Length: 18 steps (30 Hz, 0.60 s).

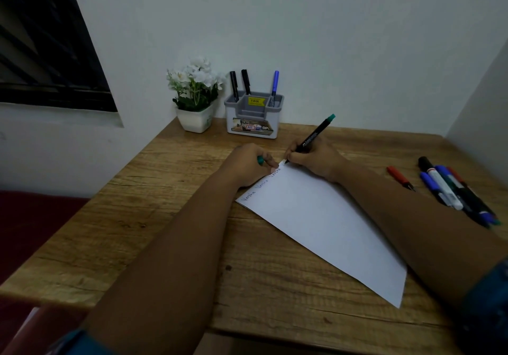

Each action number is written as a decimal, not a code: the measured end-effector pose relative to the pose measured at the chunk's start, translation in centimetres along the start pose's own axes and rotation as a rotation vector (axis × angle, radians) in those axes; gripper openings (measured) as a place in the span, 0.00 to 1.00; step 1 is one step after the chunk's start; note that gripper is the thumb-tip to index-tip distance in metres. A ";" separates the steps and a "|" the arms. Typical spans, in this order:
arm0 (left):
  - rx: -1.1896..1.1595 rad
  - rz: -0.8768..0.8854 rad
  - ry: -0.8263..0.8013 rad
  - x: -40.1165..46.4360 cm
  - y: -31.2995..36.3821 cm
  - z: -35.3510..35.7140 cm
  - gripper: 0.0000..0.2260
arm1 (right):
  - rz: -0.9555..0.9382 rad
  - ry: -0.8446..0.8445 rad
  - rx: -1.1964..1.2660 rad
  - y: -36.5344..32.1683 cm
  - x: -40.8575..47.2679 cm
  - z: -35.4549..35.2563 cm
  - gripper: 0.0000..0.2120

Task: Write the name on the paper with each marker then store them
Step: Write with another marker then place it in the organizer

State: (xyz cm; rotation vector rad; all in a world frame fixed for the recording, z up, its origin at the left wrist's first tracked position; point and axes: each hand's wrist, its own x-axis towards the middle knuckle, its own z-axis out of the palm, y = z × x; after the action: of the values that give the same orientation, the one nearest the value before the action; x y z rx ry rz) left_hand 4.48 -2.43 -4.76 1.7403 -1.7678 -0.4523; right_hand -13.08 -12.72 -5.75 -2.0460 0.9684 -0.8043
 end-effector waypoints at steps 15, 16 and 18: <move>0.022 -0.014 -0.015 -0.1 0.1 -0.1 0.07 | -0.006 0.001 -0.019 0.0 0.0 0.0 0.11; 0.020 -0.013 -0.014 -0.1 0.1 -0.1 0.07 | -0.004 -0.001 -0.017 0.0 0.0 0.0 0.12; -0.001 -0.012 -0.011 -0.1 0.0 -0.1 0.07 | 0.002 0.006 -0.016 0.0 0.0 0.0 0.11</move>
State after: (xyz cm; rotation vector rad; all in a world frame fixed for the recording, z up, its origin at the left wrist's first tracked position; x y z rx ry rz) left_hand 4.50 -2.32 -4.71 1.7512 -1.7657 -0.4692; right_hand -13.11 -12.71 -5.74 -2.0572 0.9829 -0.8040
